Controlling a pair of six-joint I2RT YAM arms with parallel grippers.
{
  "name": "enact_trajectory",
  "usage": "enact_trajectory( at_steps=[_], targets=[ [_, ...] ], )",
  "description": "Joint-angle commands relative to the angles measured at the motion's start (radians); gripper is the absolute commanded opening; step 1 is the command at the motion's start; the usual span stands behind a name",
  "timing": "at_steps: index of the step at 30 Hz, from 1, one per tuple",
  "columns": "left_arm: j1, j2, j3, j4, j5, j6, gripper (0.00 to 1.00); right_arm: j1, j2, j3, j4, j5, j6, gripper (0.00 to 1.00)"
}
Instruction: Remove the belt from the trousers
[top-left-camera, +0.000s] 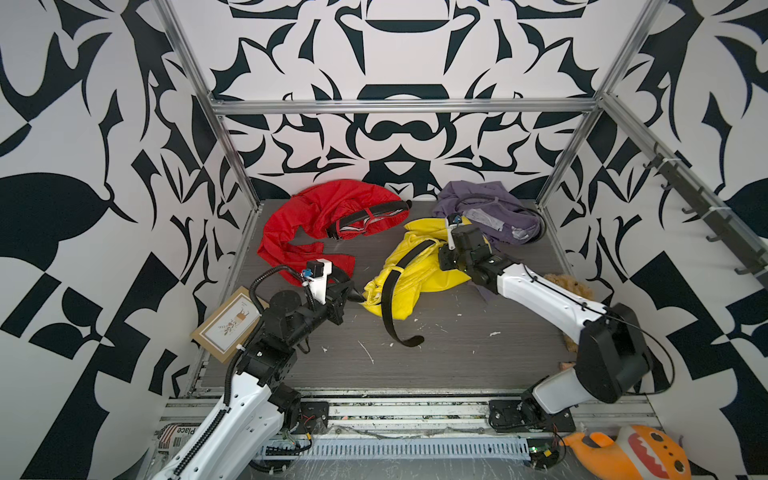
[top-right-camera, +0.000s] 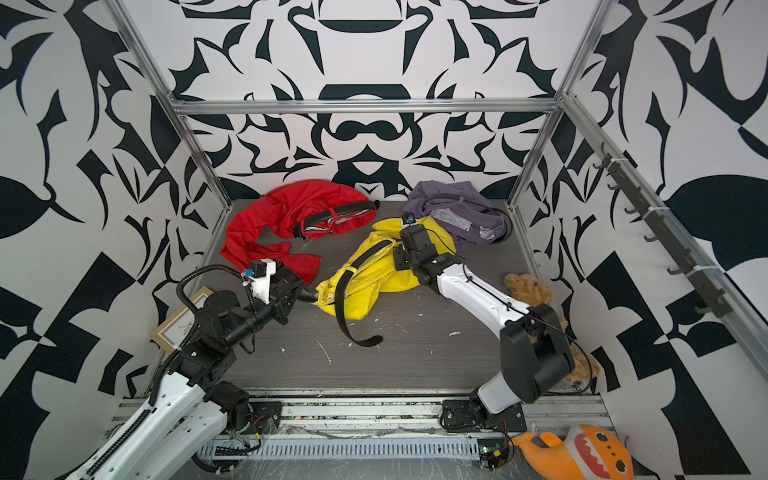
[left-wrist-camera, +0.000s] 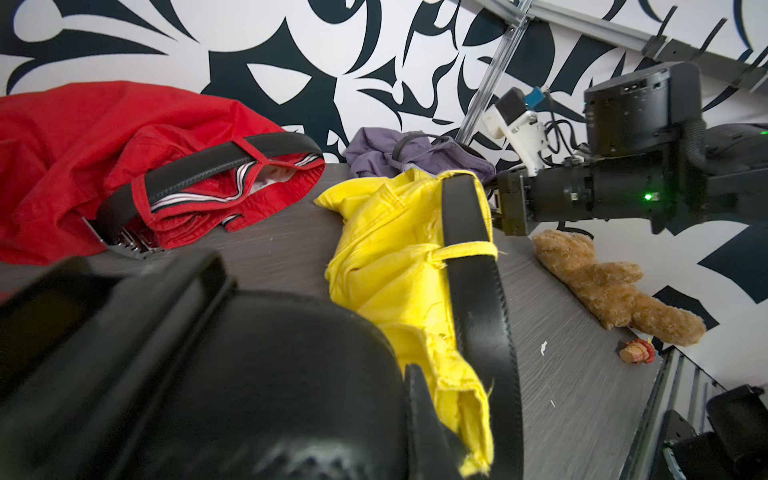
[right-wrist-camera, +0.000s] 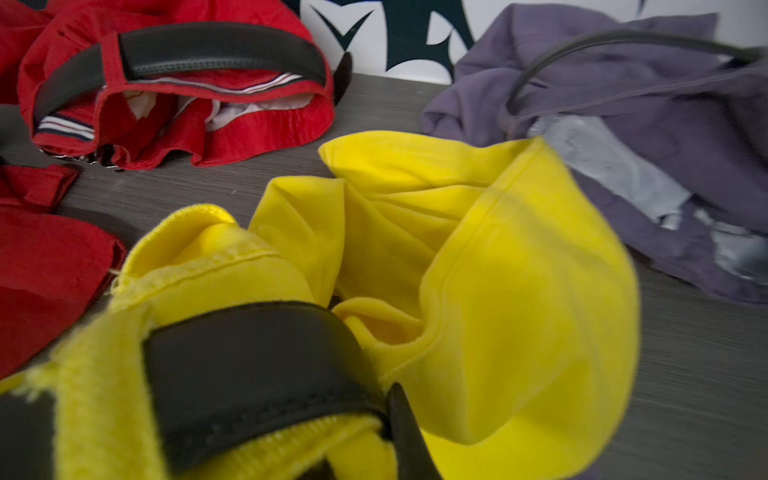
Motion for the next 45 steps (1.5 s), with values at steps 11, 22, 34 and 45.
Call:
enact_trajectory(
  at_steps=[11,22,34,45],
  targets=[
    [0.236,0.091,0.024,0.148,0.175,-0.061,0.0,-0.415,-0.105,-0.029,-0.28,0.078,-0.055,0.27],
    [0.374,0.218,0.109,-0.017,0.065,-0.016,0.0,-0.487,-0.057,-0.075,-0.251,0.045,-0.056,0.3],
    [0.408,0.375,0.135,-0.095,-0.011,-0.083,0.0,-0.536,-0.028,-0.121,-0.226,-0.021,-0.052,0.3],
    [0.296,0.574,0.109,-0.133,-0.034,-0.193,0.0,-0.533,-0.044,-0.156,-0.19,-0.081,-0.046,0.31]
  ],
)
